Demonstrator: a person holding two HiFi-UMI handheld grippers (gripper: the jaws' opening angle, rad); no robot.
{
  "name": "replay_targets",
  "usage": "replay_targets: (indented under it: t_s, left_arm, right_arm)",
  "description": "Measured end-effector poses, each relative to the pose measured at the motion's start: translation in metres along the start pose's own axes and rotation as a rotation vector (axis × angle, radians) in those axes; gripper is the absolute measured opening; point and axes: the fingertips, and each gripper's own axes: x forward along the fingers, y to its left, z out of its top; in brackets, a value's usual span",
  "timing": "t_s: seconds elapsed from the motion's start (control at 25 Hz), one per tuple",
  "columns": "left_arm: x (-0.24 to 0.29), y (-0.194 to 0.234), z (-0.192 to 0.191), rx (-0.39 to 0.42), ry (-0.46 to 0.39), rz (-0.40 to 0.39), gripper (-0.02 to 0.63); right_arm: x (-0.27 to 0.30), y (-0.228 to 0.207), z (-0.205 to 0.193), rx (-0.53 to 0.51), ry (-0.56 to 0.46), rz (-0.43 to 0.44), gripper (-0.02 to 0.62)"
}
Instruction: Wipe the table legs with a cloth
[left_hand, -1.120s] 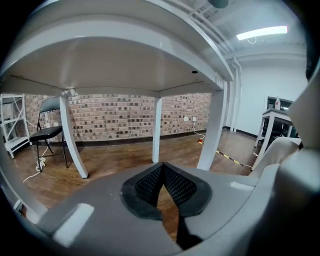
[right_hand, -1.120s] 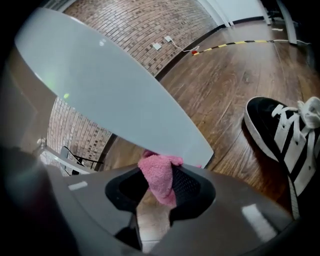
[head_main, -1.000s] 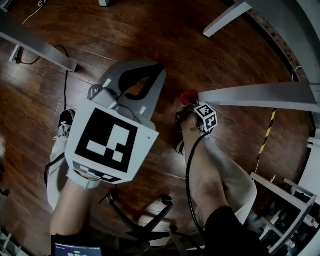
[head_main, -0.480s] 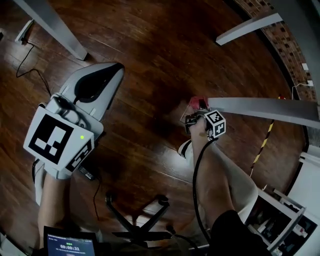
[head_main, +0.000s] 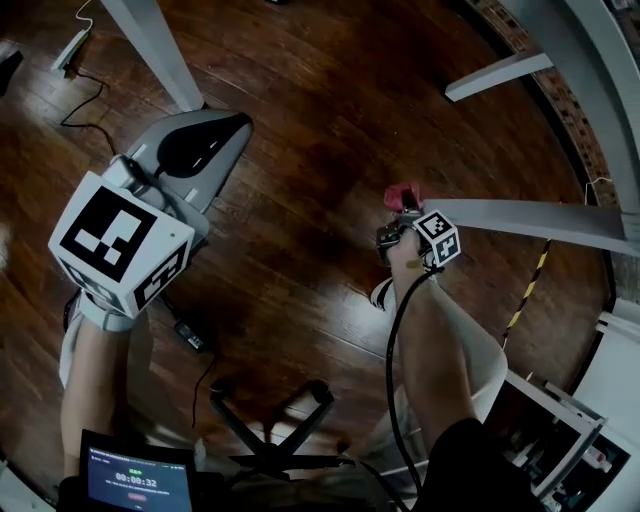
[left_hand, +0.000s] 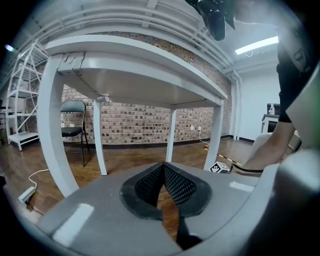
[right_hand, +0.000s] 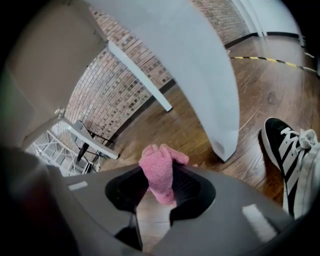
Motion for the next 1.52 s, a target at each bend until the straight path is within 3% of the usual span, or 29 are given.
replay_targets:
  t_s: [0.12,0.32,0.44,0.64,0.88,0.96,1.04,1.16,1.28,1.36,1.52]
  left_arm:
    - [-0.017,0.016,0.008,0.006,-0.007,-0.007,0.002]
    - [-0.05,0.037,0.025,-0.01,-0.1,0.007,0.002]
    - [-0.071,0.045,0.021,0.002,-0.093,0.018,0.002]
    - [-0.117,0.092,0.014,-0.011,-0.052,0.06,0.002]
    - [-0.166,0.179,0.029,-0.185,-0.09,0.237,0.002]
    - [-0.165,0.193,0.038,-0.215,-0.109,0.273,0.002]
    - [-0.157,0.192,0.041,-0.193,-0.12,0.279,0.002]
    - [-0.136,0.176,0.037,-0.077,-0.093,0.23,0.002]
    - [-0.114,0.15,0.039,0.021,-0.102,0.13,0.002]
    - [-0.099,0.148,0.036,0.022,-0.102,0.099,0.002]
    - [-0.085,0.162,0.028,-0.057,-0.097,0.091,0.002]
  right_arm:
    - [-0.002,0.05,-0.038,-0.09,0.063,0.048,0.117]
    - [-0.016,0.148,-0.08,-0.178,0.102,0.176,0.117]
    - [-0.041,0.211,-0.107,-0.318,0.152,0.264,0.117]
    - [-0.077,0.353,-0.152,-0.57,0.189,0.437,0.117]
    - [-0.09,0.476,-0.194,-0.707,0.194,0.599,0.117]
    - [-0.086,0.495,-0.205,-0.742,0.205,0.639,0.117]
    - [-0.082,0.499,-0.217,-0.757,0.228,0.666,0.117]
    - [-0.076,0.502,-0.225,-0.78,0.257,0.706,0.117]
    - [-0.075,0.496,-0.227,-0.843,0.297,0.722,0.117]
    - [-0.074,0.496,-0.223,-0.87,0.32,0.731,0.117]
    - [-0.08,0.496,-0.218,-0.903,0.357,0.74,0.117]
